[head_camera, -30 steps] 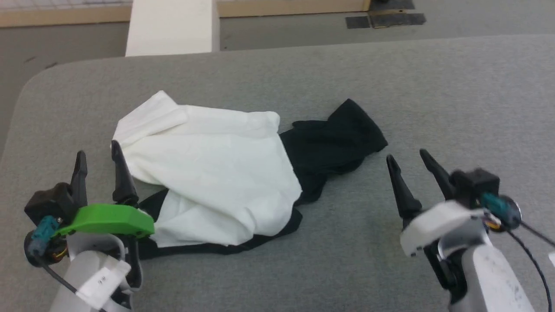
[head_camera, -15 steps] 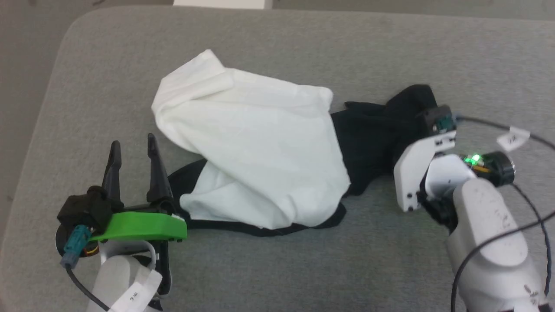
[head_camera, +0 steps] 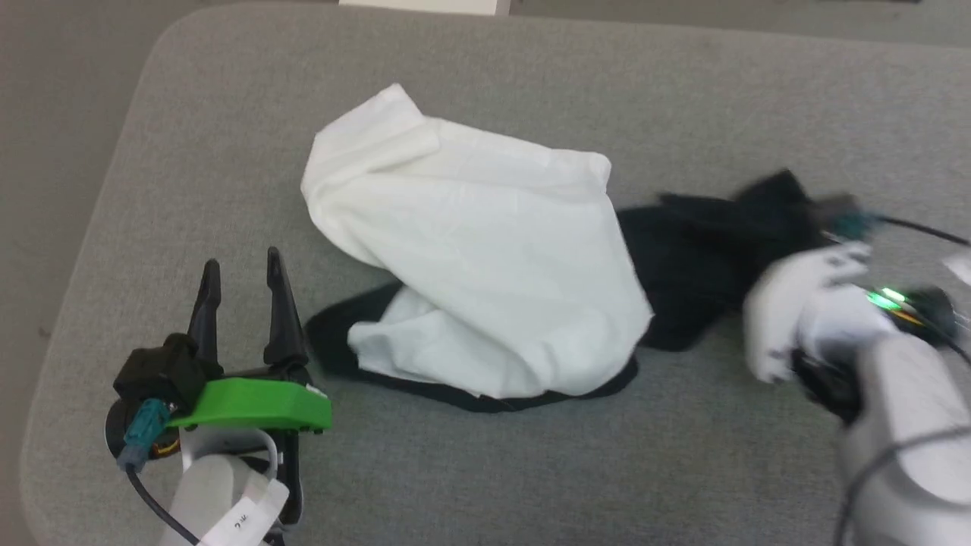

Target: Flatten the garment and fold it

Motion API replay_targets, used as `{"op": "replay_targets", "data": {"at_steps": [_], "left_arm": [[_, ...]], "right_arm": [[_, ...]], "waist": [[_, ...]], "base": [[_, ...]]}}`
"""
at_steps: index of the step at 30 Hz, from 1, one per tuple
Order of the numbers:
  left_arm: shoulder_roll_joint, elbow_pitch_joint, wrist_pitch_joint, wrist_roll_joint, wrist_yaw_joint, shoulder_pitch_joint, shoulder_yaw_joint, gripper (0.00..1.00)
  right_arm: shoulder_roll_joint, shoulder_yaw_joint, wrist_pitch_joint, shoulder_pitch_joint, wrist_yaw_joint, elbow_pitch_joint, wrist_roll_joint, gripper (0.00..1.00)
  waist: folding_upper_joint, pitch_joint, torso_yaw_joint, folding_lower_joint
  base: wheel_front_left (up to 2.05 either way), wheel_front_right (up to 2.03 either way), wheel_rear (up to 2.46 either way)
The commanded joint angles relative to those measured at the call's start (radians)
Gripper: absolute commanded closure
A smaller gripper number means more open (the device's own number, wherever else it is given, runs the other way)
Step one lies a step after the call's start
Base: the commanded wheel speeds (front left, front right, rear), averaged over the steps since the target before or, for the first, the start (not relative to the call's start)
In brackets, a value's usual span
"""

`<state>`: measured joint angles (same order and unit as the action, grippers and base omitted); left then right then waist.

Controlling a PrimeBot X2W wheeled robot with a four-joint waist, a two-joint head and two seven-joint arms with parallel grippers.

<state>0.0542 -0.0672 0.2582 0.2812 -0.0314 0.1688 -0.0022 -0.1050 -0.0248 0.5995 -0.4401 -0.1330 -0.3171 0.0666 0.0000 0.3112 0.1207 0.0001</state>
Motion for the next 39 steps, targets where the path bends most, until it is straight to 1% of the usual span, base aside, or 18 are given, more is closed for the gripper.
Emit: {"op": "replay_targets", "data": {"at_steps": [1,5,9,11,13,14,15,17,19,21,24,27,29,31,35,39], "left_arm": [[-0.004,-0.009,0.004,-0.005,0.005,-0.016,0.001,0.0],[-0.004,-0.019,0.004,-0.011,0.009,-0.038,0.006,0.0],[-0.004,-0.026,0.004,-0.014,0.013,-0.055,0.002,0.0],[-0.004,-0.031,0.004,-0.016,0.019,-0.057,0.008,0.0],[-0.004,-0.033,0.004,-0.019,0.02,-0.061,0.006,0.0],[-0.004,-0.036,0.004,-0.021,0.022,-0.06,0.009,0.0],[-0.004,-0.038,0.004,-0.022,0.024,-0.06,0.01,0.0],[-0.004,-0.042,0.004,-0.025,0.026,-0.063,0.01,0.0],[-0.004,-0.048,0.004,-0.026,0.027,-0.066,0.003,0.0],[-0.004,-0.056,0.004,-0.027,0.03,-0.065,-0.007,0.0],[-0.004,-0.087,0.004,-0.024,0.039,-0.054,-0.039,0.0],[-0.004,-0.127,-0.031,-0.017,0.054,-0.022,-0.097,0.0],[-0.004,-0.15,-0.08,-0.023,0.061,0.017,-0.146,0.0],[-0.004,-0.182,-0.144,-0.029,0.067,0.065,-0.197,0.0],[-0.004,-0.277,-0.32,-0.047,0.071,0.175,-0.29,0.0],[-0.001,-0.381,-0.519,-0.075,0.091,0.271,-0.359,0.0]], "right_arm": [[-0.035,-0.062,-0.012,0.059,0.002,0.024,-0.02,1.0],[-0.033,-0.235,-0.015,0.173,0.002,0.142,-0.061,1.0],[0.003,-0.397,0.024,0.295,0.002,0.251,-0.079,1.0],[0.02,-0.446,0.043,0.345,0.002,0.276,-0.075,1.0],[0.034,-0.472,0.049,0.384,0.002,0.284,-0.063,1.0],[0.04,-0.474,0.038,0.396,0.002,0.288,-0.051,0.67],[0.044,-0.475,0.024,0.404,0.002,0.291,-0.043,0.0],[0.051,-0.476,-0.027,0.412,0.002,0.299,-0.014,0.0],[0.053,-0.456,-0.103,0.418,0.002,0.302,0.016,0.0],[0.054,-0.41,-0.191,0.428,0.002,0.3,0.058,0.0],[0.054,-0.327,-0.347,0.448,0.002,0.312,0.09,0.0],[0.054,-0.253,-0.452,0.464,0.002,0.314,0.119,0.0],[0.055,-0.213,-0.496,0.47,0.002,0.314,0.129,0.0],[0.055,-0.174,-0.513,0.47,0.002,0.313,0.132,0.0],[0.055,-0.136,-0.526,0.454,0.002,0.319,0.132,0.0],[0.055,-0.112,-0.523,0.439,0.002,0.329,0.133,0.0]], "waist": [[0.0,-0.058,-0.043,-0.0001],[0.0,-0.104,-0.079,-0.0001],[0.0,-0.128,-0.111,-0.0001],[0.0,-0.133,-0.128,-0.0001],[0.0,-0.136,-0.142,-0.0001],[0.0,-0.136,-0.15,-0.0001],[0.0,-0.137,-0.155,-0.0001],[0.0,-0.14,-0.167,-0.0001],[0.0,-0.144,-0.176,-0.0001],[0.0,-0.147,-0.181,-0.0001],[0.0,-0.154,-0.187,-0.0001],[0.0,-0.156,-0.193,-0.0001],[0.0,-0.154,-0.197,-0.0001],[0.0,-0.148,-0.2,-0.0001],[0.0,-0.134,-0.209,-0.0001],[0.0,-0.119,-0.228,-0.0001]], "base": [[0.0,0.0,0.0],[0.0,0.0,0.0],[0.0,0.0,0.0],[0.0,0.0,0.0],[0.0,0.0,0.0],[0.0,0.0,0.0],[0.0,0.0,0.0],[0.0,0.0,0.0],[0.0,0.0,0.0],[0.0,0.0,0.0],[0.0,0.0,0.0],[0.0,0.0,0.0],[0.0,0.0,0.0],[0.0,0.0,0.0],[0.0,0.0,0.0],[0.0,0.0,0.0]]}}
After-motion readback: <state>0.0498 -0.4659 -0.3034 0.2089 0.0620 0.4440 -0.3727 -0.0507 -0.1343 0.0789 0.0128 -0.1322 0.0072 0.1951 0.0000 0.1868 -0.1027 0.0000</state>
